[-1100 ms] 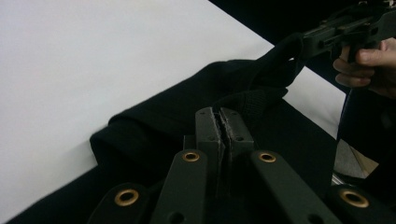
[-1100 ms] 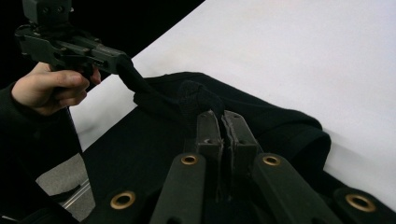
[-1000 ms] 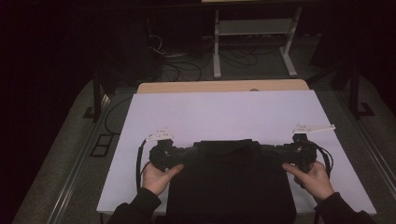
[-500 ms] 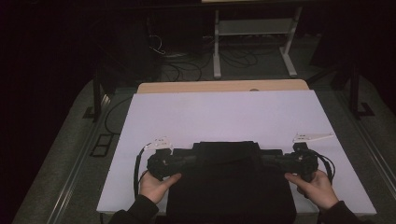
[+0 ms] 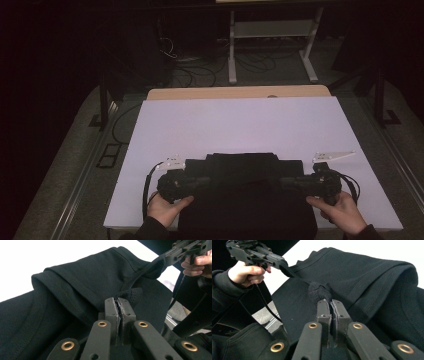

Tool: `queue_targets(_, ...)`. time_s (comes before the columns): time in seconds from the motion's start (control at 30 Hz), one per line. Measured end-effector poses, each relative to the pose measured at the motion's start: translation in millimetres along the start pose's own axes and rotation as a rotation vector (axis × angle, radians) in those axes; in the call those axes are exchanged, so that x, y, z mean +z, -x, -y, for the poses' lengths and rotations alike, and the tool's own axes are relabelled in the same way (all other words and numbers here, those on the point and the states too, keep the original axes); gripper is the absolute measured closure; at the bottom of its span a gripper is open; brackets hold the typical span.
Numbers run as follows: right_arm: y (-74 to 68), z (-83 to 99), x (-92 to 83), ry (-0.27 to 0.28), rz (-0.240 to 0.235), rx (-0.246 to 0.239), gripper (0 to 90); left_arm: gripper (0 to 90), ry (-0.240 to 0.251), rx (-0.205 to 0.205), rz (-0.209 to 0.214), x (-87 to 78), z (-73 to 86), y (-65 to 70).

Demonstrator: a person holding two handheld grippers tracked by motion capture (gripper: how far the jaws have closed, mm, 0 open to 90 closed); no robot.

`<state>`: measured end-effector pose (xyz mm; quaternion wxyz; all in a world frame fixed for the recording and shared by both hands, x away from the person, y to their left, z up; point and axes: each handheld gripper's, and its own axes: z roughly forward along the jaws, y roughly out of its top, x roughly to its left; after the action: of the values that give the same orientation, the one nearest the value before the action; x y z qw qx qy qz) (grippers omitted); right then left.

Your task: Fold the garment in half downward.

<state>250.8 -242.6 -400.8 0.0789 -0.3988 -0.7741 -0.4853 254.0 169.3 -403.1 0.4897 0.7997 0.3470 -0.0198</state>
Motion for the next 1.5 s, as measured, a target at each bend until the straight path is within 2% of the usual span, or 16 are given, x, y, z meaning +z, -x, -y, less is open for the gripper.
queue_targets(0.43, -4.1, 10.7, 1.1, -0.035, -0.012, 0.012, 84.3, 86.4, -0.060, -0.008, -0.008, 0.9, 12.0, 6.9)
queue_targets(0.6, -4.7, 12.9, 3.7, -0.058, -0.008, 0.010, 83.8, 86.4, -0.090, -0.035, -0.029, 2.2, 14.6, 6.3)
queue_targets(0.73, -1.6, 14.0, 7.3, -0.081, 0.002, 0.042, 83.5, 86.3, -0.101, -0.049, -0.040, 4.3, 16.1, 3.9)
queue_targets(0.83, 0.1, 14.7, 9.8, -0.095, 0.001, 0.047, 82.6, 86.0, -0.109, -0.064, -0.045, 4.8, 17.1, 1.3)
queue_targets(1.03, 4.2, 16.5, 12.7, -0.126, 0.016, 0.082, 69.2, 83.3, -0.113, -0.092, -0.060, 4.4, 18.1, -2.0)
queue_targets(1.13, 4.7, 16.6, 12.0, -0.122, 0.029, 0.096, 61.9, 73.6, -0.107, -0.097, -0.076, 3.7, 18.3, -3.0)
queue_targets(1.2, 4.2, 16.3, 10.9, -0.116, 0.042, 0.094, 57.7, 62.3, -0.107, -0.098, -0.092, 3.0, 18.2, -3.6)
queue_targets(1.33, 4.1, 15.7, 10.7, -0.118, 0.049, 0.087, 44.9, 47.7, -0.107, -0.117, -0.092, 2.4, 18.0, -5.8)
queue_targets(1.4, 4.2, 14.4, 11.9, -0.135, 0.057, 0.083, 35.7, 41.6, -0.113, -0.123, -0.085, 2.2, 17.6, -7.5)
queue_targets(1.5, 1.3, 12.8, 13.6, -0.157, 0.085, 0.070, 23.0, 31.7, -0.113, -0.113, -0.062, 0.8, 16.0, -7.8)
